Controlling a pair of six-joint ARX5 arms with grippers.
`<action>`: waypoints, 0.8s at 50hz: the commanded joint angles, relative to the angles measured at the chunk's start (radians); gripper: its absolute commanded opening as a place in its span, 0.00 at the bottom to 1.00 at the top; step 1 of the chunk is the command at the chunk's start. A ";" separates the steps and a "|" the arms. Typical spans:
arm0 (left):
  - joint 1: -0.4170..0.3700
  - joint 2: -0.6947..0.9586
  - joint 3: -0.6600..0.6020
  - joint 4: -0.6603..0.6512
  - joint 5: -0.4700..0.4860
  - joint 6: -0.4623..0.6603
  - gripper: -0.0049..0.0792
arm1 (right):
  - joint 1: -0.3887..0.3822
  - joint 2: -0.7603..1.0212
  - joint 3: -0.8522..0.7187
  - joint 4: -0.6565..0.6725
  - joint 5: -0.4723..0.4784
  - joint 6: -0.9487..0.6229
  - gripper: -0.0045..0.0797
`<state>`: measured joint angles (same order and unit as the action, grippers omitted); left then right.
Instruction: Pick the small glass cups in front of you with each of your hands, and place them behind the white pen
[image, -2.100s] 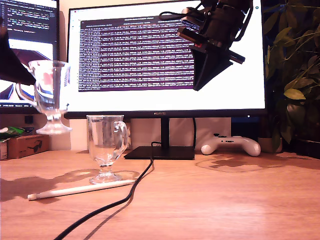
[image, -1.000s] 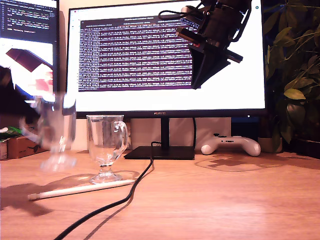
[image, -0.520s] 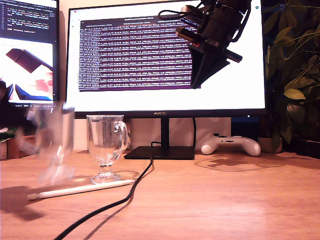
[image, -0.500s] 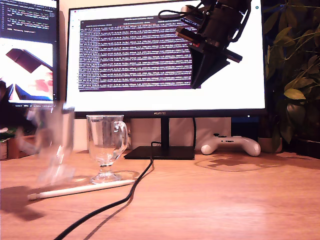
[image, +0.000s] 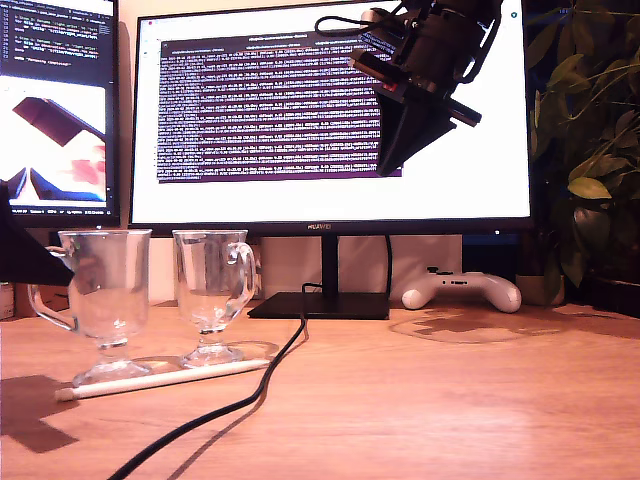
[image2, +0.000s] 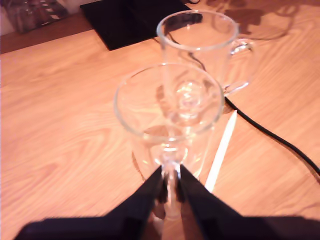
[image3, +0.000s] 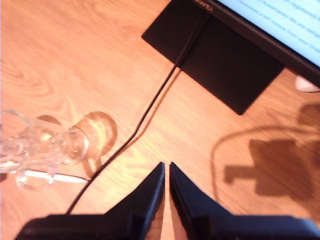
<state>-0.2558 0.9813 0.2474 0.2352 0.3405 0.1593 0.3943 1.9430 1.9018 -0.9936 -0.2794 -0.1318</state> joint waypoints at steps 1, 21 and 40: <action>-0.006 0.014 0.003 0.016 0.004 -0.002 0.17 | 0.005 -0.005 -0.003 -0.002 -0.010 0.001 0.04; -0.006 0.013 0.003 0.074 -0.039 -0.002 0.18 | 0.019 -0.005 -0.003 -0.017 -0.010 0.001 0.04; -0.007 -0.009 0.003 0.068 -0.008 -0.029 0.22 | 0.023 -0.005 -0.003 -0.038 -0.010 0.000 0.04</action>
<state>-0.2558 0.9852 0.2485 0.2977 0.3256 0.1360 0.4076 1.9430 1.9018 -1.0275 -0.2825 -0.1314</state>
